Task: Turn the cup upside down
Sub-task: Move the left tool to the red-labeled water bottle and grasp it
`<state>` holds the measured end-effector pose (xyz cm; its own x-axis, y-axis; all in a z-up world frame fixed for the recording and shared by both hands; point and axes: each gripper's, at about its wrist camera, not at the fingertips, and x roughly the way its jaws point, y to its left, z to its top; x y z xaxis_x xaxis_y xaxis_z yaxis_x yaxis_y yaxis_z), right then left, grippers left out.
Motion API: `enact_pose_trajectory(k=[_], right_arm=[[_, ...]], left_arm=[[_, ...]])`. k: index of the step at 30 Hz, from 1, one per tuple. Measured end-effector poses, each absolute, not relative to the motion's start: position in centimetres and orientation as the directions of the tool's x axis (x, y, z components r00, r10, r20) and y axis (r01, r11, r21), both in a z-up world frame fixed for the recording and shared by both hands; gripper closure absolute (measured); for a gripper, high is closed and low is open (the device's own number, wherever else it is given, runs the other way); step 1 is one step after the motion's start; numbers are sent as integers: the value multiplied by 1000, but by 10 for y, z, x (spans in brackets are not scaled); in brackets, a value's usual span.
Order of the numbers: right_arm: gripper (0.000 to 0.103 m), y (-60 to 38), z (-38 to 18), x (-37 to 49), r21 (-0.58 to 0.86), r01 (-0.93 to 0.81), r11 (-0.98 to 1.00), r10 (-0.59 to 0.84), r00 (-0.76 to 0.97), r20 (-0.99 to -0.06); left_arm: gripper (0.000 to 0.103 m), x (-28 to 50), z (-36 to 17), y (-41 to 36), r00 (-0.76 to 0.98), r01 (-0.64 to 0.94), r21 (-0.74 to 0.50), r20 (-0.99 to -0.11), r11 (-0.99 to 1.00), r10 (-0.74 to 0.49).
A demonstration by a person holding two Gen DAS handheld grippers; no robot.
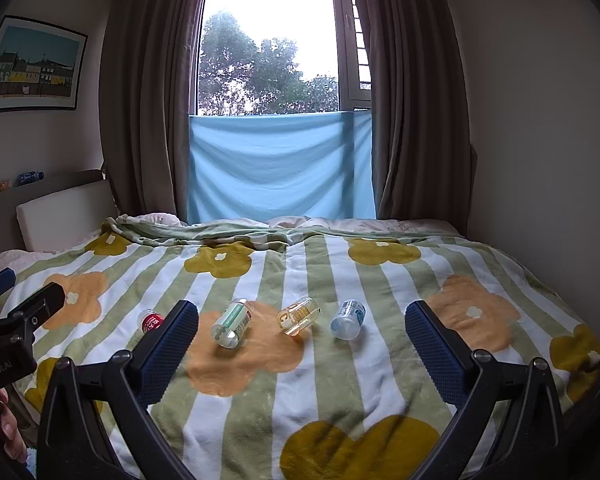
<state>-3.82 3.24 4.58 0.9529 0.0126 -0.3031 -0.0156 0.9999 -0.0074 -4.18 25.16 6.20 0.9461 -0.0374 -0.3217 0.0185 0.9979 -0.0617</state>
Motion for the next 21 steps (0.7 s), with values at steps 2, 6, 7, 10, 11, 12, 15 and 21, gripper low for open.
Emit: enact_pose_trajectory(k=[2, 6, 7, 10, 11, 12, 15, 21], right_arm=[[0, 33, 46, -38, -9, -17, 1000, 13, 953, -303], [0, 32, 46, -38, -4, -21, 1000, 19, 951, -308], [0, 33, 45, -37, -2, -23, 1000, 21, 950, -312], [0, 36, 43, -39, 2, -25, 1000, 25, 949, -314], [0, 36, 44, -39, 2, -26, 1000, 25, 949, -313], [0, 38, 43, -40, 1, -26, 1000, 25, 950, -313], [0, 37, 43, -39, -1, -24, 1000, 23, 949, -313], [0, 38, 41, -41, 0, -29, 1000, 28, 948, -317]], left_arm=[[0, -43, 63, 252, 946, 20, -63, -322, 998, -40], [0, -43, 63, 251, 945, 20, -61, -324, 998, -39], [0, -43, 63, 251, 945, 21, -61, -324, 998, -40], [0, -43, 63, 251, 945, 21, -60, -325, 998, -40], [0, -43, 63, 250, 945, 21, -60, -325, 998, -39], [0, -43, 63, 250, 945, 21, -61, -325, 998, -40], [0, -44, 63, 250, 944, 20, -62, -327, 998, -39], [0, -42, 59, 247, 937, 30, -77, -344, 997, -55]])
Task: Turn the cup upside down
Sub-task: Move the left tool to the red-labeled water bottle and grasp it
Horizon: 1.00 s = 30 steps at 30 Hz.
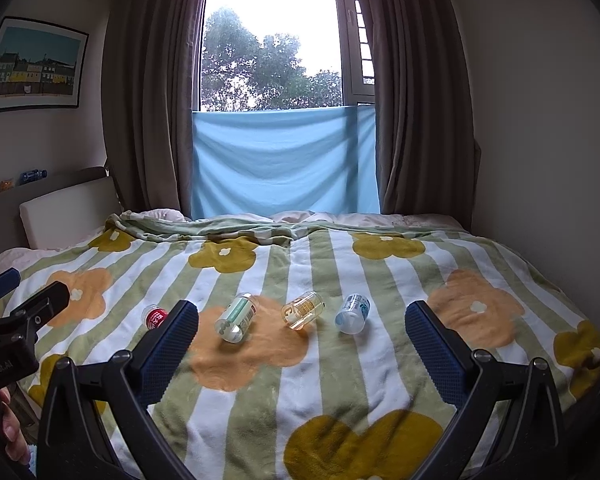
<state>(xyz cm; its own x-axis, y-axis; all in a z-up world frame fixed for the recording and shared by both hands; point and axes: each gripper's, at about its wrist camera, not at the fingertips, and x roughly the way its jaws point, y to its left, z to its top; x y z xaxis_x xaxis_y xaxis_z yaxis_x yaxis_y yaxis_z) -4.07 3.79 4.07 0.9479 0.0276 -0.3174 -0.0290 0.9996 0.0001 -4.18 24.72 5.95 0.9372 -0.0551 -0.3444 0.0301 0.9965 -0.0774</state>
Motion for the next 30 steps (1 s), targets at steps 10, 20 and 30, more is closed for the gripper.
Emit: enact_pose_trajectory(k=[10, 20, 30], right_arm=[[0, 42, 39, -41, 0, -36, 999, 34, 947, -320], [0, 47, 31, -43, 8, -38, 999, 38, 942, -332], [0, 42, 7, -22, 7, -82, 997, 79, 921, -382]], left_arm=[[0, -42, 57, 247, 932, 31, -80, -357, 996, -58], [0, -31, 52, 249, 915, 25, -93, -399, 995, -61], [0, 30, 24, 267, 842, -70, -120, -539, 990, -6]])
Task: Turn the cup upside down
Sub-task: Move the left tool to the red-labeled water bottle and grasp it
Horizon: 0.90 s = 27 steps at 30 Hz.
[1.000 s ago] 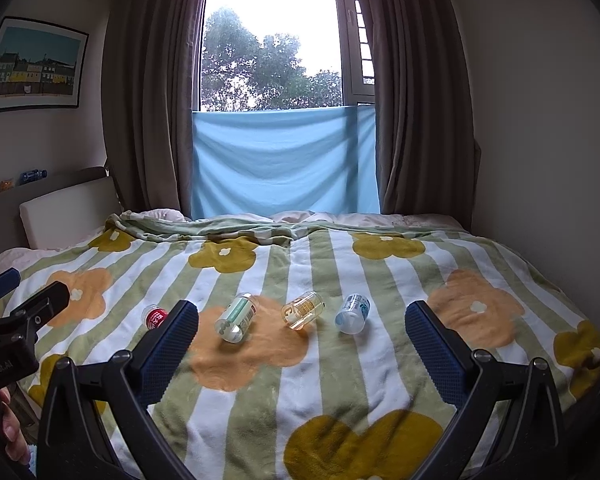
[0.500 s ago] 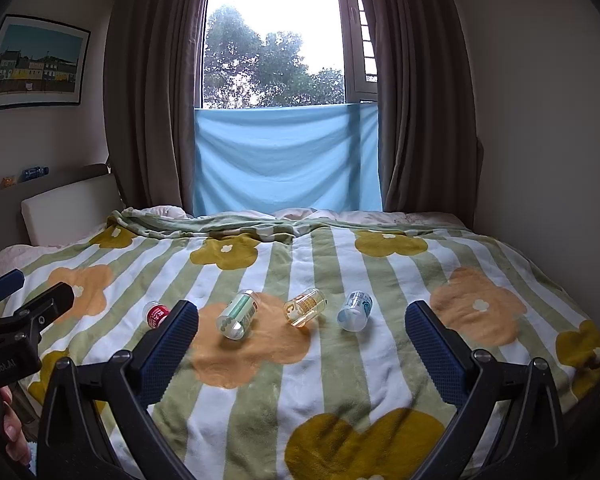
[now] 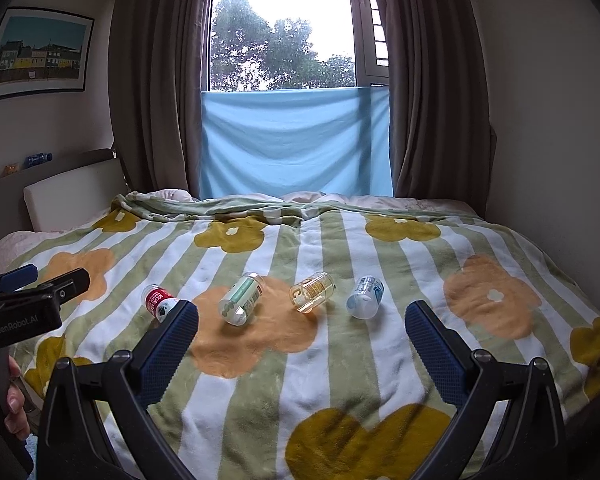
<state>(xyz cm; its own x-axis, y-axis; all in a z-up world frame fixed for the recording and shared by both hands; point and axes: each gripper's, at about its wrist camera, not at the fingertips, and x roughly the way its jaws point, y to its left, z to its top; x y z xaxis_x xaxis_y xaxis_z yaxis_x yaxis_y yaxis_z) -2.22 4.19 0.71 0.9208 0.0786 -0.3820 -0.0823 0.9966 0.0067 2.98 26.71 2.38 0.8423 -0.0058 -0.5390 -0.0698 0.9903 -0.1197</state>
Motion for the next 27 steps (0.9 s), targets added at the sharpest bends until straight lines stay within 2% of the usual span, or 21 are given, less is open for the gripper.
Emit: enact_pose_trajectory(k=[7, 15, 18, 21, 23, 25, 27], right_arm=[[0, 37, -13, 8, 14, -113, 993, 108, 894, -435], [0, 32, -51, 46, 41, -121, 992, 124, 846, -519], [0, 30, -65, 59, 47, -126, 991, 131, 824, -551], [0, 31, -76, 72, 37, -133, 990, 130, 806, -578], [0, 30, -81, 77, 32, -135, 990, 127, 797, -590], [0, 30, -86, 80, 31, -138, 990, 129, 791, -598], [0, 30, -88, 81, 25, -141, 990, 127, 786, -604]], left_arm=[[0, 123, -19, 295, 737, -148, -166, -676, 975, -3], [0, 232, -98, 331, 562, -271, -243, -825, 931, -52], [0, 266, -123, 340, 493, -321, -226, -869, 920, -42], [5, 294, -147, 346, 418, -358, -204, -908, 911, -39], [6, 307, -160, 350, 389, -376, -231, -918, 898, -74], [14, 316, -169, 351, 371, -383, -256, -922, 888, -106], [15, 322, -176, 349, 343, -388, -235, -934, 891, -97]])
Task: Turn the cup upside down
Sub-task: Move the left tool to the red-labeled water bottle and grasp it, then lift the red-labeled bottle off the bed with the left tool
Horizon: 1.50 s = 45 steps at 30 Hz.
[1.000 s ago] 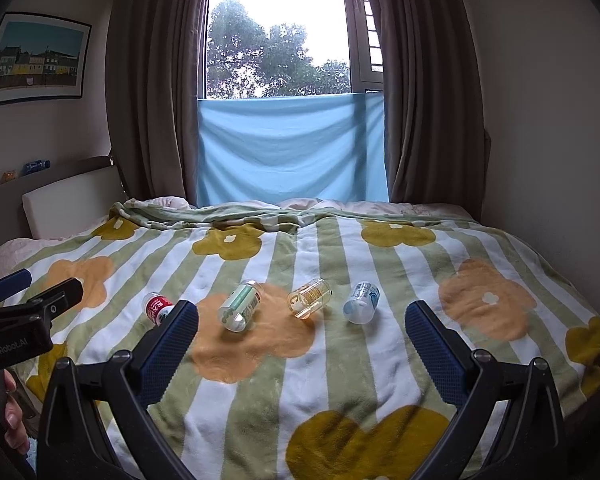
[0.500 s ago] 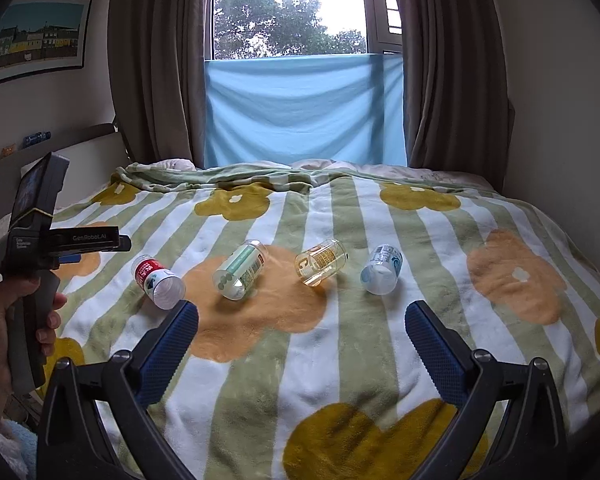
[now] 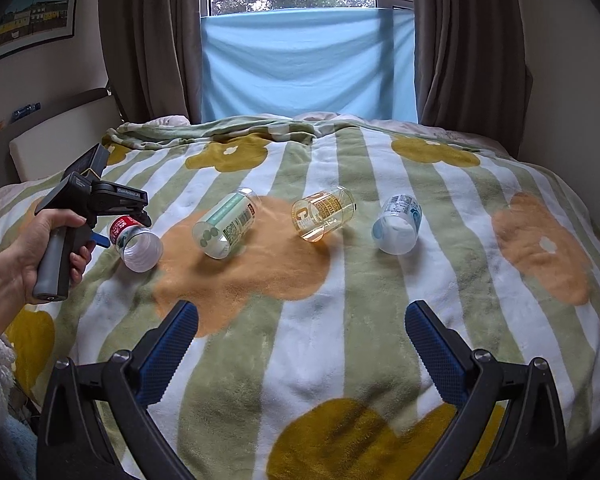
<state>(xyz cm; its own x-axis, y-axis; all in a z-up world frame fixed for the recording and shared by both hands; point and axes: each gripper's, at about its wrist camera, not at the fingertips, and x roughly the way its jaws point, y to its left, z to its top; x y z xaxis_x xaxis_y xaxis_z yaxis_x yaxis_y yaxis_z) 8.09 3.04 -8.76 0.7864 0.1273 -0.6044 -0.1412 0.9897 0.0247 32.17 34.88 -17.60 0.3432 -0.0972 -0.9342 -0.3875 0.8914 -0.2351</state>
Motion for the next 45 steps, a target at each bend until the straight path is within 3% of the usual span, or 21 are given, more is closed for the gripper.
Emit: enact_pose_trajectory(k=[6, 16, 24, 29, 36, 41, 45], right_arm=[[0, 32, -95, 88, 7, -143, 990, 116, 774, -623], [0, 33, -86, 85, 19, -152, 988, 131, 777, -615], [0, 20, -58, 64, 56, -159, 986, 163, 810, -563], [0, 7, -48, 46, 82, -162, 983, 180, 814, -552], [0, -12, -44, 28, 50, -162, 986, 162, 813, -559], [0, -20, -48, 24, 58, -167, 984, 170, 803, -571], [0, -19, -49, 22, 64, -181, 981, 185, 797, -575]], left_arm=[[25, 332, -179, 340, 325, -358, -222, -940, 907, -102], [26, 316, -150, 334, 360, -293, -255, -922, 921, -140], [26, 255, -102, 280, 367, -67, -241, -909, 968, -200], [26, 224, -120, 231, 308, 39, -216, -926, 976, -218], [26, 197, -157, 198, 252, 67, -217, -941, 974, -227], [23, 190, -159, 189, 268, 81, -179, -944, 980, -194], [3, 185, -150, 188, 319, 95, -143, -933, 985, -166]])
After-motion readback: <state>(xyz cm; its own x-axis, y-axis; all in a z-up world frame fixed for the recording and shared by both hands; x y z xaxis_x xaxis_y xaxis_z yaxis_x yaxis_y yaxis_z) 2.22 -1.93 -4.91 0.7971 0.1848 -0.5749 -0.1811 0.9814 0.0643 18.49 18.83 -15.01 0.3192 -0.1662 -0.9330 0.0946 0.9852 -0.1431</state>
